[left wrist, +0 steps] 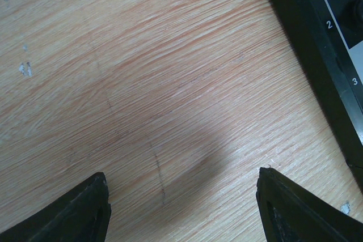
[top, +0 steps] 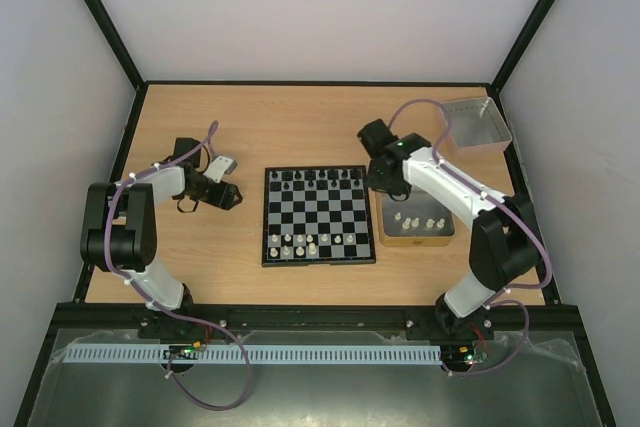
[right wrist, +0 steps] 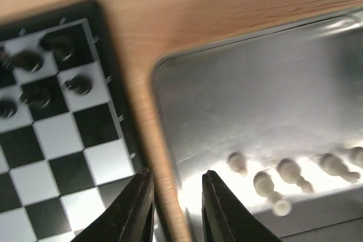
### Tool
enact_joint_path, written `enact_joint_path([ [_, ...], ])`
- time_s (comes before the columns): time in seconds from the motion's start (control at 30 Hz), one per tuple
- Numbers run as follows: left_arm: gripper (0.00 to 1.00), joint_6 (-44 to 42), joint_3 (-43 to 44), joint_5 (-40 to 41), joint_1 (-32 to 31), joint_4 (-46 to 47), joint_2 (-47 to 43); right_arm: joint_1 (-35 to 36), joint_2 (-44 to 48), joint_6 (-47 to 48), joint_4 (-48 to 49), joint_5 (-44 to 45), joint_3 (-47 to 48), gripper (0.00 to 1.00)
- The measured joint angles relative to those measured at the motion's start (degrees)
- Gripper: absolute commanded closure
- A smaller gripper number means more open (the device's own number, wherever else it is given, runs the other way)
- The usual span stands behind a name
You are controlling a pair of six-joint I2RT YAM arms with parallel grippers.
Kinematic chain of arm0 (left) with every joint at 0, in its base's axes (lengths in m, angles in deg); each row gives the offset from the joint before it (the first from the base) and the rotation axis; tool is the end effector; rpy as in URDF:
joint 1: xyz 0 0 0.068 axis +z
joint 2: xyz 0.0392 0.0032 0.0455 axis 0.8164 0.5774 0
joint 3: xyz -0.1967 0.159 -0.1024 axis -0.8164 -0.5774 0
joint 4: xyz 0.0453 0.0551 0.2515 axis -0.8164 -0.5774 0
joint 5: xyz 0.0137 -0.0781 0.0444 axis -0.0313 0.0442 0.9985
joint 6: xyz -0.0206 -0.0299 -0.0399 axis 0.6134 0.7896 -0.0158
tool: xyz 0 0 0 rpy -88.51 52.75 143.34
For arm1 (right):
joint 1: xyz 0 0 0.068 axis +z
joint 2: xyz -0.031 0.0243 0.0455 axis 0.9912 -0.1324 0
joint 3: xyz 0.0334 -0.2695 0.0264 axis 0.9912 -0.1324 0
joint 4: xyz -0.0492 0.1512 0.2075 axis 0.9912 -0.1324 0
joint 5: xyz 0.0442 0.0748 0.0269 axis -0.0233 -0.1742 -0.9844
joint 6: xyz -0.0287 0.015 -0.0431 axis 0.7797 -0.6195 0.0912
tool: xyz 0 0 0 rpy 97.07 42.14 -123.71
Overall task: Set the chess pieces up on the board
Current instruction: Place the chess piece on the chessboard, then pick up the chess piece from the storage box.
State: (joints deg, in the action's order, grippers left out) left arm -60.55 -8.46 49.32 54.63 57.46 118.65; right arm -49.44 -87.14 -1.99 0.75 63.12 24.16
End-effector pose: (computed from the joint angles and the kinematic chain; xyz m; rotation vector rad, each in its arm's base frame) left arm 0.3011 -0.0149 0.1417 0.5807 2.5721 -0.4497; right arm 0.2670 0.1699 0.2394 0.2154 2.8365 0.1785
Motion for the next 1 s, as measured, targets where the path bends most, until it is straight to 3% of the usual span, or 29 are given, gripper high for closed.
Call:
enact_joint_path([
  [0.33,0.29,0.0,0.0,0.0,0.0,0.0,0.0,-9.3,2.0,2.2,0.9,-1.3,-7.1,0.77],
  [1.0,0.29,-0.1,0.3,0.0,-0.3,0.2,0.3,-11.9,-1.0,3.5,5.6,-7.5,-11.0,0.77],
])
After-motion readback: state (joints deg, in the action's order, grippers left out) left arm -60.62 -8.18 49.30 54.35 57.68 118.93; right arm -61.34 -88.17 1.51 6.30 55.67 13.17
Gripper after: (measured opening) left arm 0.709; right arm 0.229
